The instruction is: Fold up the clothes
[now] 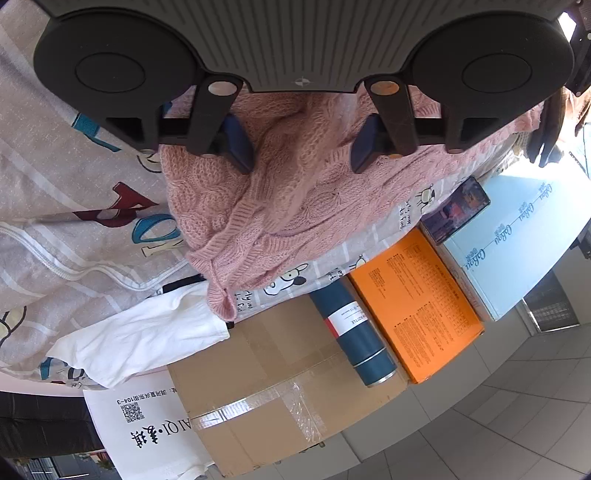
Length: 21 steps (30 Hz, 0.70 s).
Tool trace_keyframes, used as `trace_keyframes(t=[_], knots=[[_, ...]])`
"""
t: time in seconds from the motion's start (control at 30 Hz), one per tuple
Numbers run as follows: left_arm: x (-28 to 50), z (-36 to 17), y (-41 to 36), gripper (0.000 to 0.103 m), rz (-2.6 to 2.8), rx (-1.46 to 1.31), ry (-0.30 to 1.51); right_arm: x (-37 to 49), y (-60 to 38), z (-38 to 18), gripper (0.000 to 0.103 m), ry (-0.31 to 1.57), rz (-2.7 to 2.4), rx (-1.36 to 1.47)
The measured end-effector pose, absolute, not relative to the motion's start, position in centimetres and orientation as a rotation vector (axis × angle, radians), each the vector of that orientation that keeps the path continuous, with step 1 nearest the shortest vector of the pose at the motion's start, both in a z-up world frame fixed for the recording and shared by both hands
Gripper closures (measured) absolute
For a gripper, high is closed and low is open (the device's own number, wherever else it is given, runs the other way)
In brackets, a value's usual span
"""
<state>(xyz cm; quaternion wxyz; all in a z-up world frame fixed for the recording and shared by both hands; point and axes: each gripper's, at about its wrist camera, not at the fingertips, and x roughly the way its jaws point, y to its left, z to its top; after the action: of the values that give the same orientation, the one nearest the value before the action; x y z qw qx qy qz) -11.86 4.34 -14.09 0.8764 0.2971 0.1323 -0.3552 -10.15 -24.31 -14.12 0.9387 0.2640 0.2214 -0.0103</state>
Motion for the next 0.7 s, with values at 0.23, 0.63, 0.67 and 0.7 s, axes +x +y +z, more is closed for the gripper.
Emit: trace_keyframes(t=[0.23,0.63,0.67,0.7], knots=[[-11.7,-14.2,4.3,0.007,-0.746,0.624,0.286,-15.1,-27.6,-12.1,0.092,0.192,0.025,0.697],[-11.3,-14.2,4.4,0.007,-0.758,0.607,0.305,-24.2,-27.1,-9.3,0.092,0.072,0.232,0.565],[-11.4,-14.2,4.4,0.007,-0.757,0.608,0.304,-24.3,-26.6,-9.4,0.091,0.1,0.249,0.541],[-11.4,-14.2,4.4,0.007,-0.757,0.609,0.302,-24.2,-26.1,-9.5,0.088,0.13,0.253,0.521]])
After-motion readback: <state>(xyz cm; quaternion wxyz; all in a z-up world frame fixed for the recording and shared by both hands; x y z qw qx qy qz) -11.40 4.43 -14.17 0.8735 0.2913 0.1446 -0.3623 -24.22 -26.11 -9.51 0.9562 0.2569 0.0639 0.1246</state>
